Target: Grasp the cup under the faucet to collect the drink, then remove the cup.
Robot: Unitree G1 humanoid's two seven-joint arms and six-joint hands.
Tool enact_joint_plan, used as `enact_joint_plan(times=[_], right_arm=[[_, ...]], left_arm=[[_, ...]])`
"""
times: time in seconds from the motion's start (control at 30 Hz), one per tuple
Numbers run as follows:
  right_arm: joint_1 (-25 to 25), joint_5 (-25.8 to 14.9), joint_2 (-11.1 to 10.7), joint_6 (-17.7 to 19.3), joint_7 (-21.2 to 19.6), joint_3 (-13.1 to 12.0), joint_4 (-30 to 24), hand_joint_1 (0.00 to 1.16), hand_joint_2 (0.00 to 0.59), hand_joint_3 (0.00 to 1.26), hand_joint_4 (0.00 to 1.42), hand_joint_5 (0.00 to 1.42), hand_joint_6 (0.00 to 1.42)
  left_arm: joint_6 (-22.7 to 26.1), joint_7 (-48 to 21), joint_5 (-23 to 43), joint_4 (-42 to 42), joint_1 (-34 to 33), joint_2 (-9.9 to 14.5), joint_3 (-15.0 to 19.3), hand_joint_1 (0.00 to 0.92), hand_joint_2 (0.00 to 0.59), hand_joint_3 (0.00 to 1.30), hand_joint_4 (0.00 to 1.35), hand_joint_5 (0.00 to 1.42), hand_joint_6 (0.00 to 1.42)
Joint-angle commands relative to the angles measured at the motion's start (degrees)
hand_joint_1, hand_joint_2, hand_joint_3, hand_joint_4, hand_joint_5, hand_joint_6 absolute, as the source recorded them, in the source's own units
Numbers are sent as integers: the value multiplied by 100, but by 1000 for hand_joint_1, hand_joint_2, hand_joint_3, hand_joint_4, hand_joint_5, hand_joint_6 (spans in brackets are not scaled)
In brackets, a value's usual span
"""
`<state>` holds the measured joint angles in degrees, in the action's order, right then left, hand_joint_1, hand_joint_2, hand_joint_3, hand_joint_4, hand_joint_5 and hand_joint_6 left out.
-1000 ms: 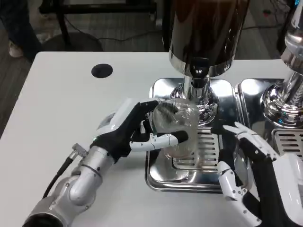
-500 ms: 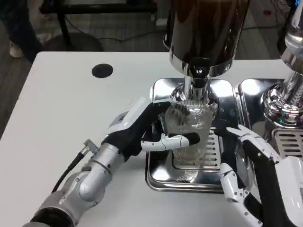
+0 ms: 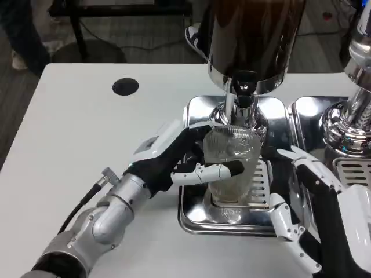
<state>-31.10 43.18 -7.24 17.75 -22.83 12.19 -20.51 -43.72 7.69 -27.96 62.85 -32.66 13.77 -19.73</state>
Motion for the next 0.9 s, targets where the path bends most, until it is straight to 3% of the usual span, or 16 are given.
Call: enact_joint_plan(times=[0.03,0.07,0.2,0.33,0.47,0.67,0.9], right_arm=[[47,-77,-26,45,4,-6,38,215,509,391,247,286,344],[50,-78,-33,44,4,-7,37,216,508,391,247,286,344],[52,-106,-47,50,-14,-39,10,231,513,393,258,288,344],[40,-112,-53,55,-18,-54,-10,236,515,395,257,288,344],[30,-123,-48,60,-24,-53,1,240,516,396,257,288,344],[39,-134,-52,80,-27,-53,10,244,517,397,257,288,344],[133,-209,-69,71,20,-93,67,248,517,397,257,288,344]], left_arm=[[29,-13,-197,-118,-58,88,-166,148,48,258,75,173,288],[79,25,-295,-153,-70,103,-233,139,49,226,16,111,236],[279,145,-621,-275,-100,159,-431,124,46,172,0,7,146],[579,306,-995,-461,-110,244,-683,93,38,7,0,0,58],[796,761,-1276,-885,74,394,-751,68,32,0,0,0,0],[696,865,-1134,-1401,342,645,-614,66,33,0,0,0,0],[392,512,-468,-2026,836,1159,-79,56,46,32,0,0,39]])
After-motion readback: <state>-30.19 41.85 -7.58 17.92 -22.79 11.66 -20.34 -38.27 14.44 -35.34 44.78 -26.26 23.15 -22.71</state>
